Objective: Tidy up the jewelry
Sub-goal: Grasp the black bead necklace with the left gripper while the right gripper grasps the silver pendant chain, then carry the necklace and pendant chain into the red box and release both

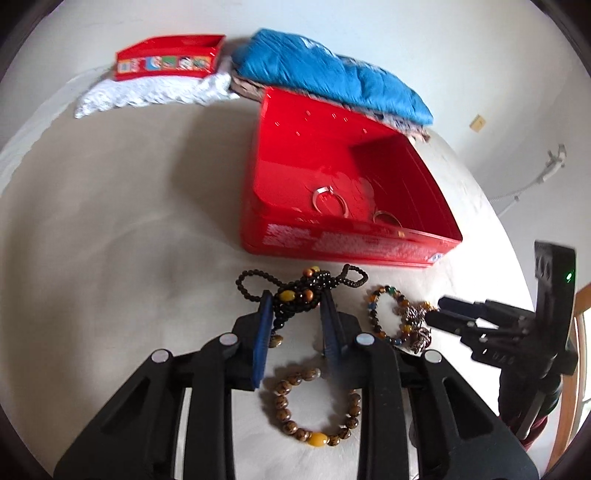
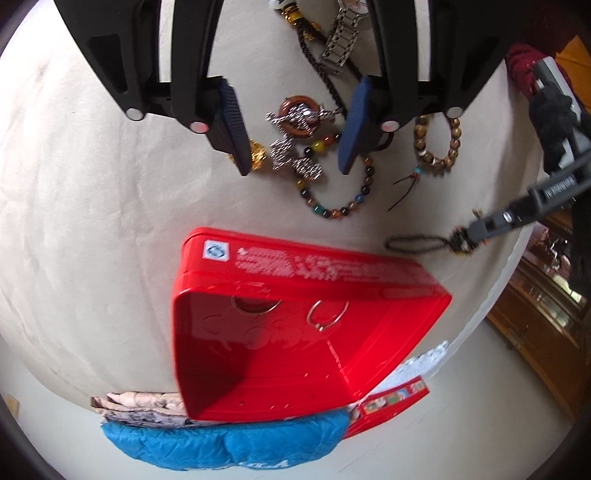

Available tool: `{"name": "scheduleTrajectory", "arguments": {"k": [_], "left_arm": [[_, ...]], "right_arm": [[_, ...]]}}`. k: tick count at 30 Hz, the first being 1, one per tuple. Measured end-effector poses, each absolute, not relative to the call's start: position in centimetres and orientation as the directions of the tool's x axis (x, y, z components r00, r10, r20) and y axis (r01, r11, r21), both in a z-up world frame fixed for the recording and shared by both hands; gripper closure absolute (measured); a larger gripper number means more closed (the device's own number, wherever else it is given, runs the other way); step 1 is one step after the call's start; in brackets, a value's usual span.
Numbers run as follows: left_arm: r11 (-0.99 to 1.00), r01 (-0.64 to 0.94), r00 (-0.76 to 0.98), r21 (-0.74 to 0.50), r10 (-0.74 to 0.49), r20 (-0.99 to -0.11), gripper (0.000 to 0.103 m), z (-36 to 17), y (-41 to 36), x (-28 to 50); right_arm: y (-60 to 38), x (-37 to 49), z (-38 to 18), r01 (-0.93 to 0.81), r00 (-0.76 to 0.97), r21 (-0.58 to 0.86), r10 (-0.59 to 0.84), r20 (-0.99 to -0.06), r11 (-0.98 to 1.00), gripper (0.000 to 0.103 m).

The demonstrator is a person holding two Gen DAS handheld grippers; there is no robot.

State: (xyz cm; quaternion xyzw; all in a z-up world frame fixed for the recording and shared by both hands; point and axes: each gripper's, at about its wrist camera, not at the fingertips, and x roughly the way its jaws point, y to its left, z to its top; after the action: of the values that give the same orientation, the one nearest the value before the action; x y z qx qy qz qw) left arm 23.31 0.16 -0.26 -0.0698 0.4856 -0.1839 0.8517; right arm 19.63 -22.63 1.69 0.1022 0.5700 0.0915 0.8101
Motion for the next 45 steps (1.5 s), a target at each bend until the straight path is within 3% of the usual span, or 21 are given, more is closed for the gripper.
{"name": "scheduleTrajectory", "arguments": {"k": [3, 13, 19, 38, 45], "left_arm": [[0.934, 0.238, 0.496, -0.265, -0.351, -0.794, 0.078, 0.4, 0.5, 22.8], [0.936, 0.242, 0.465, -0.254, -0.342, -0.816, 0.078, -0.5, 0.0, 23.0], [0.938, 0.237, 0.460, -0.255, -0.339, -0.821, 0.078, -0.8, 0.0, 23.1], [0.936, 0.248, 0.492, -0.251, -0.345, -0.799, 0.078, 0.2, -0.2, 22.3], [0.934, 0.255, 0.490, -0.249, -0.347, -0.800, 0.078, 0.1, -0.3, 22.2]], "right_arm": [[-22.5, 19.8, 1.0, -0.028, 0.295, 0.277, 0.273, -0.916, 0.960, 0.071], [-22.7, 20.4, -0.4, 0.009, 0.286, 0.274, 0.260, -0.922, 0.962, 0.071], [-21.9, 20.5, -0.1, -0.029, 0.297, 0.275, 0.271, -0.916, 0.961, 0.089], [-24.8, 17.9, 6.7, -0.081, 0.510, 0.407, 0.388, -0.767, 0.910, 0.092], [-24.9, 17.9, 7.0, -0.075, 0.523, 0.424, 0.398, -0.754, 0.903, 0.092]]}}
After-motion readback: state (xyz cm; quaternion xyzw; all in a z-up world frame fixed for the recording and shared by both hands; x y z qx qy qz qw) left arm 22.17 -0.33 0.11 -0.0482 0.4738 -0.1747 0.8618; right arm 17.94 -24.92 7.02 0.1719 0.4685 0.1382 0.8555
